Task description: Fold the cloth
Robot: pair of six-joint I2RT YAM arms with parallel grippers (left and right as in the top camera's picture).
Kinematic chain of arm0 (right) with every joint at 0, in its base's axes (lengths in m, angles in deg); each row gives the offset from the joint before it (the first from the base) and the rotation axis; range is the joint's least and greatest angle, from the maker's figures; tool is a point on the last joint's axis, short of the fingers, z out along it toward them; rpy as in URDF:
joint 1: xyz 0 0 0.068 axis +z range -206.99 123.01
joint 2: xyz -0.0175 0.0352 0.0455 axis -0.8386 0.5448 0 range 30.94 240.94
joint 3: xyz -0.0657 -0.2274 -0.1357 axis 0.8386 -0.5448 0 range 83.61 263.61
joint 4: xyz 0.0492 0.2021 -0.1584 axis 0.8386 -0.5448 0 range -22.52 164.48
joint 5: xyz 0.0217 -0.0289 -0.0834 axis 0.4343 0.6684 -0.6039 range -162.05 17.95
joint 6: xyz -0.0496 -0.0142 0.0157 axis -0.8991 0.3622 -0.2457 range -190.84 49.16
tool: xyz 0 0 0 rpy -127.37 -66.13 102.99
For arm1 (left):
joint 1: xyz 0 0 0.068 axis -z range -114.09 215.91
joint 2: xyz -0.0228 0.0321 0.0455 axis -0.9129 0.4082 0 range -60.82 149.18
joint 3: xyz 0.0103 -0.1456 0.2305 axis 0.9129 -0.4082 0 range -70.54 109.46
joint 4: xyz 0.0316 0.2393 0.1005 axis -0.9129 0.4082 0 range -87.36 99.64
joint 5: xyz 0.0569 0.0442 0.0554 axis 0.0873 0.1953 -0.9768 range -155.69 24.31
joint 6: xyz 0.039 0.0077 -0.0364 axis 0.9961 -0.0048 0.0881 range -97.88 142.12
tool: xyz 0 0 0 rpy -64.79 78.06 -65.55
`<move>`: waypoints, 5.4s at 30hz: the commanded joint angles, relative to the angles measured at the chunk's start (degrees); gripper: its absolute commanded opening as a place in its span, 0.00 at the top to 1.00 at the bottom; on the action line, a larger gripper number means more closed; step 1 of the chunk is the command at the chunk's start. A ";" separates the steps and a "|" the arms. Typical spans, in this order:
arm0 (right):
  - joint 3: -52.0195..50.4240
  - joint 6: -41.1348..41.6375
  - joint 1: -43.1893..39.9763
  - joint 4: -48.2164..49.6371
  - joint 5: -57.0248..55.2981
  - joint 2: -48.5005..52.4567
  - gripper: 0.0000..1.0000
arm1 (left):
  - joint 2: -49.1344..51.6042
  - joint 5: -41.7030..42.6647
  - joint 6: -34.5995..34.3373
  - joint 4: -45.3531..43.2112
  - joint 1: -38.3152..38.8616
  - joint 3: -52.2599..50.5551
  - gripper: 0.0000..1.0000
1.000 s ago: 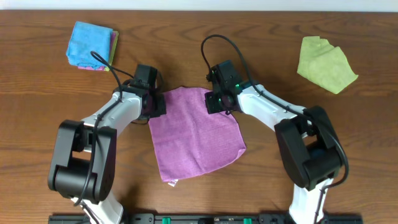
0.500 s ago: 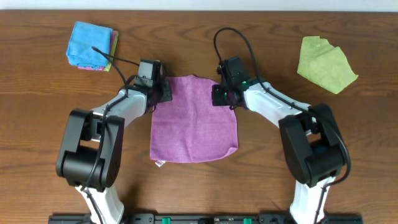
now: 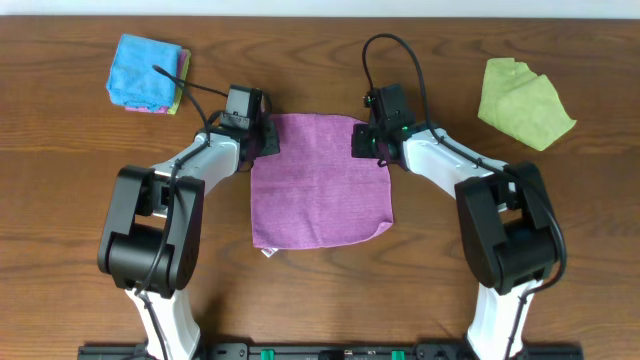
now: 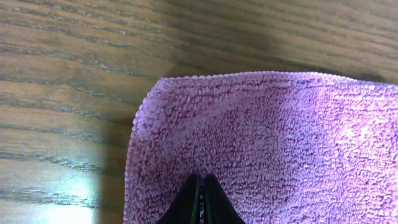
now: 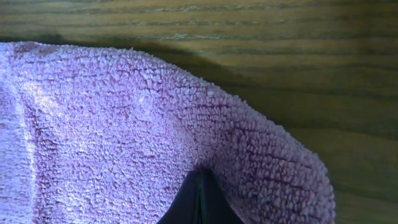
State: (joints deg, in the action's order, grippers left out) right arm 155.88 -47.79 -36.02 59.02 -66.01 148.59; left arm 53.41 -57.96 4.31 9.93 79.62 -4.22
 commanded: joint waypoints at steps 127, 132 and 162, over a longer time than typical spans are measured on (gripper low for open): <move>12.92 -11.39 -12.79 -26.84 21.20 1.70 0.01 | 2.36 -0.44 2.99 14.23 0.22 -0.90 0.94; 8.17 -11.34 -14.78 -21.68 31.08 1.73 0.01 | 2.36 -0.42 2.95 14.36 0.22 -0.90 0.94; -8.72 19.34 -13.22 38.05 42.86 1.75 0.01 | 2.36 -0.44 2.36 14.34 0.22 -0.90 0.94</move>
State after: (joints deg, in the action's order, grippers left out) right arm 147.15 -31.93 -49.63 94.93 -22.79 149.66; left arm 52.52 -57.94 6.50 21.75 79.62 -2.10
